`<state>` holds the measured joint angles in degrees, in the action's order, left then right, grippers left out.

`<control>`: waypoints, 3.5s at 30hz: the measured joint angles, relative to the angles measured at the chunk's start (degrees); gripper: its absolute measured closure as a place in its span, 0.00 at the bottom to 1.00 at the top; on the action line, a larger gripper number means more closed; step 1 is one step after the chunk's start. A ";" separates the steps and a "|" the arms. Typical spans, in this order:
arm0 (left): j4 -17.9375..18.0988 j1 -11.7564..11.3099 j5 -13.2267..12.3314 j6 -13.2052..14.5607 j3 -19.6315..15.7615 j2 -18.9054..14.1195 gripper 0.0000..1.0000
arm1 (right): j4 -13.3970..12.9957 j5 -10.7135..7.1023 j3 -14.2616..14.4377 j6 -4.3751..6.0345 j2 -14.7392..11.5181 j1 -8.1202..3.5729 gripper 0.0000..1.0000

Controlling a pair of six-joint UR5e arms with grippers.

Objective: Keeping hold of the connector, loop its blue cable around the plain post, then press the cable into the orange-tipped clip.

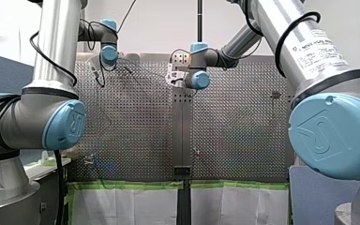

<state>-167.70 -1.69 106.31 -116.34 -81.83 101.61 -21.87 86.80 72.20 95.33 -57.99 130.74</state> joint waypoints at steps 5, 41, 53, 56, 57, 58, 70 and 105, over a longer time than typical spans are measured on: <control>2.35 0.16 -0.85 -0.21 -2.48 0.01 0.90 | 0.35 0.04 0.00 -0.09 0.07 0.01 1.00; 12.14 0.36 -7.24 0.31 -15.86 3.08 0.00 | 1.10 7.06 4.90 -2.17 9.02 1.94 1.00; 13.26 0.23 -8.26 -1.08 -15.87 4.92 0.00 | -0.62 10.18 7.10 -2.81 14.80 3.69 1.00; 13.31 0.16 -8.22 -1.23 -15.88 4.92 0.00 | -1.93 10.54 8.43 -2.74 16.20 4.04 1.00; 13.32 0.16 -8.21 -1.26 -15.88 4.92 0.00 | -2.37 10.76 8.86 -2.76 16.64 4.18 1.00; 13.33 0.15 -8.20 -1.28 -15.88 4.93 0.00 | -2.85 11.07 9.27 -2.80 17.13 4.33 1.00; 13.35 0.15 -8.28 -1.52 -15.88 4.94 0.00 | -8.81 16.66 10.44 -2.48 23.09 5.76 1.00; 13.71 0.36 -8.40 -1.95 -15.89 4.94 0.00 | -26.24 22.85 10.38 6.04 40.51 -0.01 1.00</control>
<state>-154.00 -1.34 97.91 -118.30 -97.73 106.55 -48.10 109.65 82.58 101.37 -17.48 130.74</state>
